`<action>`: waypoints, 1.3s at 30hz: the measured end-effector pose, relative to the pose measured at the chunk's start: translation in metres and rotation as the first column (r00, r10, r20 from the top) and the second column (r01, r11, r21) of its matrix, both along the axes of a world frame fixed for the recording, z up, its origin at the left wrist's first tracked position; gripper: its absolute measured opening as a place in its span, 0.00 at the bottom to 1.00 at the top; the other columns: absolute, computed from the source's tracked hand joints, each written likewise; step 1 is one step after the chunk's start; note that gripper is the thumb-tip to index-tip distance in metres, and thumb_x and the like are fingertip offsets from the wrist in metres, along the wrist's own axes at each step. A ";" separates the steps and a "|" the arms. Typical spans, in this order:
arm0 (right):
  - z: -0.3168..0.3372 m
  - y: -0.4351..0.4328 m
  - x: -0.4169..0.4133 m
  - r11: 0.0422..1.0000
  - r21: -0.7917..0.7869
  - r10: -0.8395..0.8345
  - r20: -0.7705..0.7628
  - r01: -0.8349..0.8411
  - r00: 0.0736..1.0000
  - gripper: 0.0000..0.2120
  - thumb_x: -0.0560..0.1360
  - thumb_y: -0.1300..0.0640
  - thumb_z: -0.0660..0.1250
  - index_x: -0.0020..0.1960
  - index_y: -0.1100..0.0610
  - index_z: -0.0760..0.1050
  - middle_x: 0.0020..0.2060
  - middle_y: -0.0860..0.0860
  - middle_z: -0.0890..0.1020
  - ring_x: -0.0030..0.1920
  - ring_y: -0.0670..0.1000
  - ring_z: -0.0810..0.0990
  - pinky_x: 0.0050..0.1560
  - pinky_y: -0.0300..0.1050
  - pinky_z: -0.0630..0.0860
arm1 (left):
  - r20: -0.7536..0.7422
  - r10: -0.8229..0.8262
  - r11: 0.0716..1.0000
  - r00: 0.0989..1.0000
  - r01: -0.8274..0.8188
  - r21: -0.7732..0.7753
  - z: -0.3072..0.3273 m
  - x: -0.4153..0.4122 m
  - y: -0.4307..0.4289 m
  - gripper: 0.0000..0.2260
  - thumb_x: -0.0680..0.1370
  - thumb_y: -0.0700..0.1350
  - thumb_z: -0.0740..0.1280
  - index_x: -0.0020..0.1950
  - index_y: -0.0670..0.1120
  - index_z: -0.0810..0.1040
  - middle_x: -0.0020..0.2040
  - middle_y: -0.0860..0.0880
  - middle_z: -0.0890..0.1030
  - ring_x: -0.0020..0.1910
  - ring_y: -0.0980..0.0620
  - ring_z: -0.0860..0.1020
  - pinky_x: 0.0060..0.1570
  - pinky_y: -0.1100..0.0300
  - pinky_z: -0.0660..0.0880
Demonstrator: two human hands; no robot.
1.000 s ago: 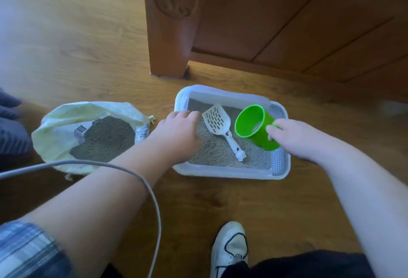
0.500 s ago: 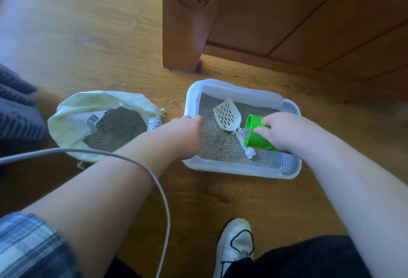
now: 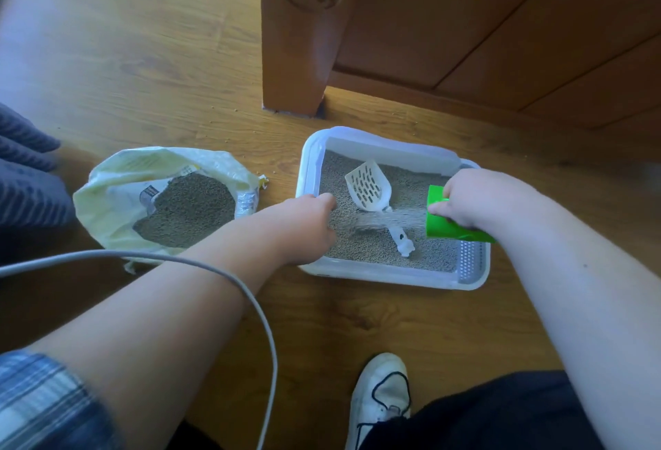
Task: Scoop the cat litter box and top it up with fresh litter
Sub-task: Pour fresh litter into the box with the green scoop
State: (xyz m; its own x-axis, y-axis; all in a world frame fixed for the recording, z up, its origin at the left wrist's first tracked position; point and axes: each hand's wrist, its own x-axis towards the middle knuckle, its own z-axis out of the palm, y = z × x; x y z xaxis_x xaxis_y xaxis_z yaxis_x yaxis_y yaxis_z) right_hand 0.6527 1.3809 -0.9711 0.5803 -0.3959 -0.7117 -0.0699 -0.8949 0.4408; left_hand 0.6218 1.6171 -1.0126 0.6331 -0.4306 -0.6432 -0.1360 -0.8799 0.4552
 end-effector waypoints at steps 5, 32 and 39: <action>0.004 -0.026 0.000 0.999 -0.049 0.005 0.027 -0.003 1.000 0.31 0.75 0.31 0.61 0.60 0.57 0.79 0.56 0.57 0.81 0.57 0.61 0.79 0.59 0.54 0.76 | 0.030 -0.003 1.000 1.000 0.003 -0.008 -0.005 0.006 -0.011 0.21 0.79 0.48 0.59 0.72 0.48 0.65 0.65 0.44 0.74 0.62 0.42 0.75 0.60 0.47 0.73; 0.062 0.195 0.031 0.396 0.842 -0.370 0.512 -0.367 0.775 0.27 0.81 0.40 0.60 0.36 0.63 0.69 0.28 0.60 0.75 0.29 0.55 0.73 0.35 0.53 0.71 | 0.371 0.624 0.714 0.688 -0.695 0.087 0.059 0.002 0.176 0.12 0.78 0.48 0.60 0.60 0.51 0.71 0.53 0.51 0.78 0.51 0.46 0.77 0.49 0.50 0.76; 0.061 0.261 0.028 0.416 0.896 0.008 0.167 -0.156 0.986 0.21 0.80 0.43 0.62 0.35 0.56 0.75 0.26 0.52 0.80 0.27 0.52 0.76 0.36 0.47 0.75 | 0.107 0.605 0.654 0.789 -0.570 0.497 0.026 -0.032 0.235 0.26 0.81 0.58 0.59 0.68 0.39 0.73 0.63 0.39 0.77 0.62 0.40 0.76 0.61 0.48 0.74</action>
